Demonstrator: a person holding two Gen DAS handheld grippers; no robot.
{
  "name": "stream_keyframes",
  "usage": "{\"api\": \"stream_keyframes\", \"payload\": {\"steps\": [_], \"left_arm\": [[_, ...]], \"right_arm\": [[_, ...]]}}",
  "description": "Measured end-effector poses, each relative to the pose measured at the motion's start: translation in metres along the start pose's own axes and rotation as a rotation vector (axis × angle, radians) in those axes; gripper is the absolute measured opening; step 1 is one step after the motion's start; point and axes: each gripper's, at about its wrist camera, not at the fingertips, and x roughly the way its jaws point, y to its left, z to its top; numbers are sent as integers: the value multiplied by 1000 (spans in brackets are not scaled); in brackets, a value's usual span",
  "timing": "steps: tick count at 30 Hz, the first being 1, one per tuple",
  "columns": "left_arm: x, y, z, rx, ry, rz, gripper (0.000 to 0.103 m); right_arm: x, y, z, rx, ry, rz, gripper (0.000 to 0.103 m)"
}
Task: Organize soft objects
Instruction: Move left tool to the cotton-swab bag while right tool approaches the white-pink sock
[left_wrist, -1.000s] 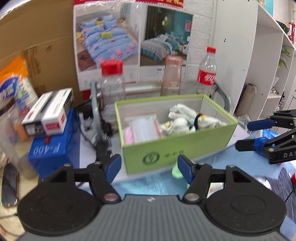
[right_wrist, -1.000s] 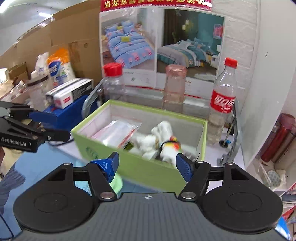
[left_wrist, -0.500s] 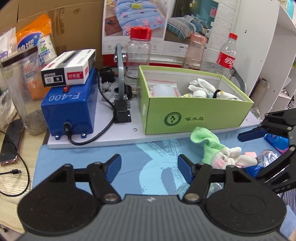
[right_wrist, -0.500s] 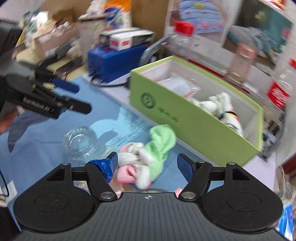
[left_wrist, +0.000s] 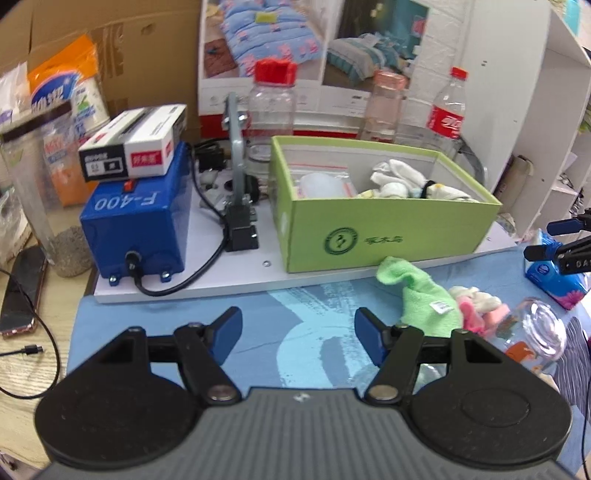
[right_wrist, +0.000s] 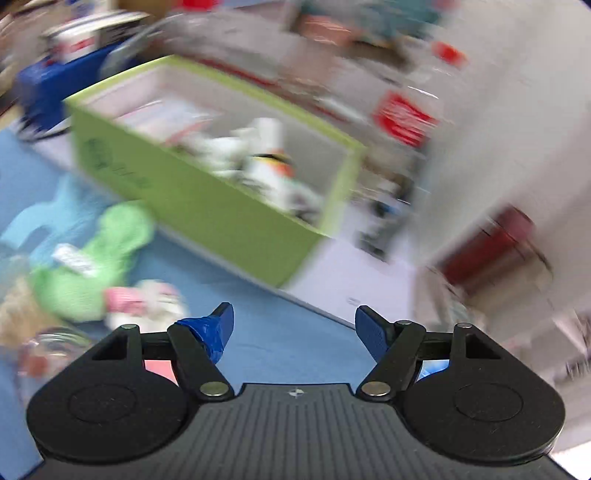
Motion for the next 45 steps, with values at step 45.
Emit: {"api": "stream_keyframes", "payload": {"steps": [45], "left_arm": [[-4,63,-73,-132,115,112,68]], "right_arm": [[-67,182,-26,-1043,-186,484,60]]}}
